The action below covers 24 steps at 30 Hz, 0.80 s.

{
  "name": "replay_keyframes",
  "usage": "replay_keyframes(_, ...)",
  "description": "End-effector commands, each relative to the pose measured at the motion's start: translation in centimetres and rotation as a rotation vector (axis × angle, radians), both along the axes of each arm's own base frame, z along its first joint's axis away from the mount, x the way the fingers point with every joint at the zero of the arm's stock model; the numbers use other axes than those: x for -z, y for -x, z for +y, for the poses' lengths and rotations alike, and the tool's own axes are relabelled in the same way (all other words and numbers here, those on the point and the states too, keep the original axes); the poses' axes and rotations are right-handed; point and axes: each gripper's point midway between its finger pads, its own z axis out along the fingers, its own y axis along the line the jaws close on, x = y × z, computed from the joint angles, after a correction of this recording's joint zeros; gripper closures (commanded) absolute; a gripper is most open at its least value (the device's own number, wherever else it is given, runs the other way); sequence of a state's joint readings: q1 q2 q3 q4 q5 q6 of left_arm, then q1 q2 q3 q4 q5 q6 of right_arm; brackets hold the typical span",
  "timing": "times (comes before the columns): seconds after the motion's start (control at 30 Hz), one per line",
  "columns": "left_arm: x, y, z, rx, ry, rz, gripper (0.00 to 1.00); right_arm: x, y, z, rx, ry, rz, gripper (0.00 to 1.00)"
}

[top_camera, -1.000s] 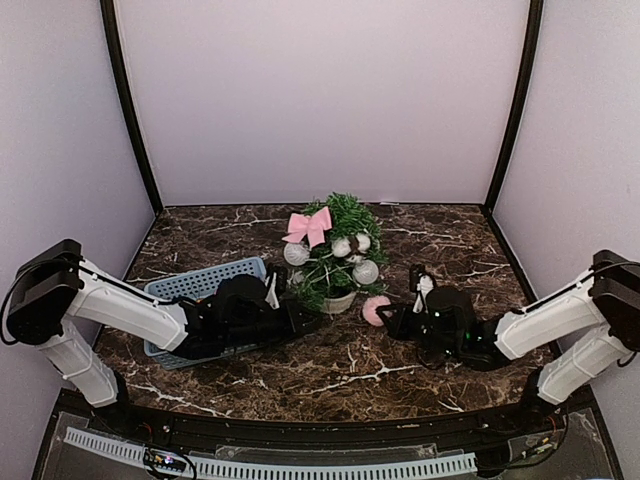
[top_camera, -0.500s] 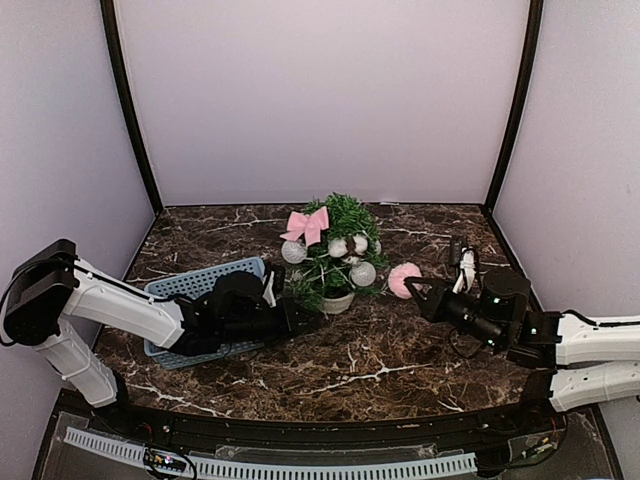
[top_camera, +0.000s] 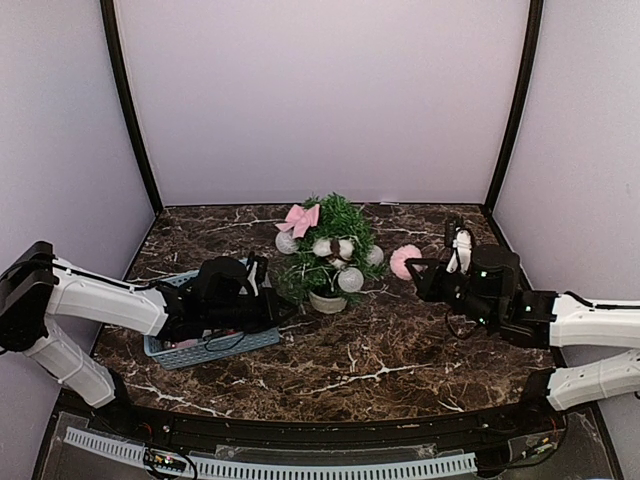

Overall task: Decorate the small christmas tree
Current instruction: Turn around the Christmas tree at the center of the board.

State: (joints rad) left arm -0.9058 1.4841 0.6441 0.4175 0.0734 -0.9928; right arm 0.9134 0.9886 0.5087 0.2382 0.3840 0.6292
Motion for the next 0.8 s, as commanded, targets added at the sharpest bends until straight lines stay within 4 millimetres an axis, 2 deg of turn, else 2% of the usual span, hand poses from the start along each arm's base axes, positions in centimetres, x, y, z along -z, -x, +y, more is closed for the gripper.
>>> replay_keyframes(0.0, -0.2, 0.0, 1.8, 0.005, -0.065, -0.013, 1.00, -4.3, -0.8, 1.2, -0.039, -0.053, -0.082, 1.00)
replay_keyframes(0.23, -0.7, -0.8, 3.2, 0.007, -0.094, -0.036, 0.98, -7.2, -2.2, 3.4, -0.136, -0.064, -0.116, 1.00)
replay_keyframes(0.43, -1.1, -1.3, 3.4, 0.023, -0.113, -0.049, 0.99, -9.1, -3.8, 5.6, -0.199, -0.071, -0.154, 1.00)
replay_keyframes(0.57, -1.1, -1.4, 3.4, 0.029, -0.114, -0.045, 1.00, -11.4, -4.8, 6.5, -0.225, -0.075, -0.204, 1.00)
replay_keyframes(0.67, -1.1, -1.4, 3.4, 0.030, -0.112, -0.045, 1.00, -12.0, -5.3, 7.4, -0.262, -0.063, -0.217, 1.00)
replay_keyframes(0.77, -1.1, -1.4, 3.4, 0.030, -0.113, -0.046, 1.00, -11.6, -5.8, 8.2, -0.293, -0.039, -0.209, 1.00)
